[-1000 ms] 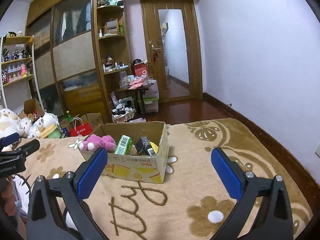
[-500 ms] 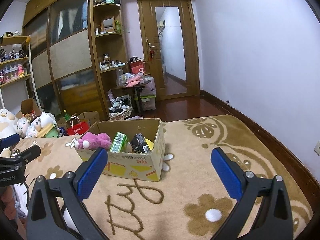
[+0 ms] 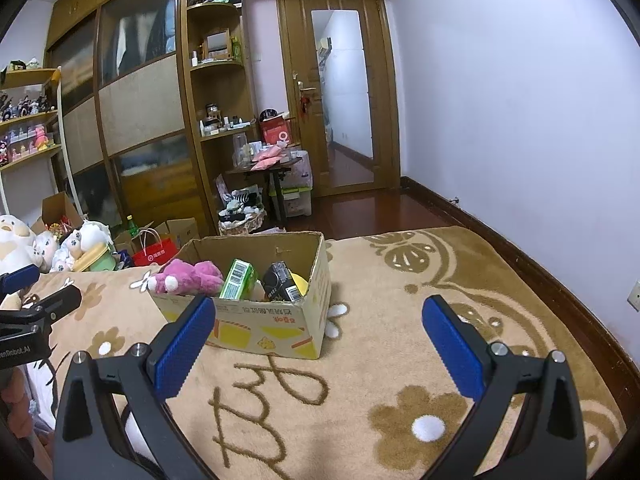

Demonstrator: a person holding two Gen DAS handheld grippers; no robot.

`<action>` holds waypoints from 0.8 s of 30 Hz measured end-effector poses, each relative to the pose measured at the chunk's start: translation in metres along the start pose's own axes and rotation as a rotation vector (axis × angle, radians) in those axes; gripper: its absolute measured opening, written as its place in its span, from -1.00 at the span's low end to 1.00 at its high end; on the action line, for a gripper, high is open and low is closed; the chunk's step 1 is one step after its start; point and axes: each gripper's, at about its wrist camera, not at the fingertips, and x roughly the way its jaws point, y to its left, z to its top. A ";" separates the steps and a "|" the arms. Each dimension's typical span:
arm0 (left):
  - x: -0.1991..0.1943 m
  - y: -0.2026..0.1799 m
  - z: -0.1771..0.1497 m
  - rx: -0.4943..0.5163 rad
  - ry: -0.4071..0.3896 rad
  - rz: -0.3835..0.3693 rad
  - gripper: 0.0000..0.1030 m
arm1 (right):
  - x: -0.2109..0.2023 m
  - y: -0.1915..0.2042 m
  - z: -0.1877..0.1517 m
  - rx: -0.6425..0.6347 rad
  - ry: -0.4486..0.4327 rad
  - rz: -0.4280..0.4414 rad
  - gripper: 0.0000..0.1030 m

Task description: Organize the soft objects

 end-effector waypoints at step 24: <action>0.002 -0.002 -0.002 0.017 -0.008 0.000 0.99 | 0.005 0.002 -0.006 -0.005 0.010 0.011 1.00</action>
